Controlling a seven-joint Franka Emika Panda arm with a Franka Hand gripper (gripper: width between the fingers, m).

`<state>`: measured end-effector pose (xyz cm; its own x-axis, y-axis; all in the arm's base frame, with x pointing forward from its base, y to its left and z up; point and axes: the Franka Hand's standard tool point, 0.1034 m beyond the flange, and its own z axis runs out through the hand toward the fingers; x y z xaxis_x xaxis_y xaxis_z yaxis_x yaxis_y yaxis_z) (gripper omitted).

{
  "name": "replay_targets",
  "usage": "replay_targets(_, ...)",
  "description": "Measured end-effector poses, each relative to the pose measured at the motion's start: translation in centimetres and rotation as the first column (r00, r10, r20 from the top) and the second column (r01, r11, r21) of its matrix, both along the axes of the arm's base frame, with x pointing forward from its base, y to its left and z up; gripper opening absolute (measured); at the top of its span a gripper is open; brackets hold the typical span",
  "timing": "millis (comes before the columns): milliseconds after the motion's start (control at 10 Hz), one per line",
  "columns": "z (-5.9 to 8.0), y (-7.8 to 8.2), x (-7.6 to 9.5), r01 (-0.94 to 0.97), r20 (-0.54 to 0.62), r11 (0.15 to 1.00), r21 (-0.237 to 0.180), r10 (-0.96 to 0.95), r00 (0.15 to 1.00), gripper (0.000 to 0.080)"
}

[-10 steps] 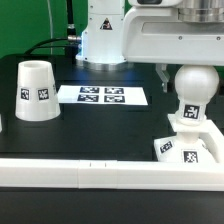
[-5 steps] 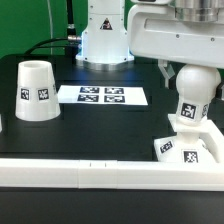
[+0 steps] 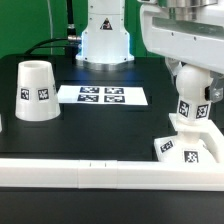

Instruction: Assemble lamp

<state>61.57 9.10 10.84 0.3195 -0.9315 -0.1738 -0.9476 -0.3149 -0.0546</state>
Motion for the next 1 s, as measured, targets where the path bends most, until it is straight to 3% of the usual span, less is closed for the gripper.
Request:
replay_targets(200,-0.09,0.17,0.00,0.081,-0.007,0.997,0.007,-0.081,0.997,0.0578)
replay_targets(300,-0.10,0.18,0.00,0.062,-0.003,0.998,0.007,-0.062,0.998,0.0669)
replay_targets(600,0.26,0.62,-0.08,-0.098,-0.003,0.995,0.001,0.098,0.995,0.0698)
replay_targets(800,0.33,0.58,-0.07,-0.323,0.034,0.946,-0.008,0.323,0.946,0.0698)
replay_targets(1000,0.31,0.57,-0.08,-0.430,0.054,0.903,-0.012,0.430,0.901,0.0698)
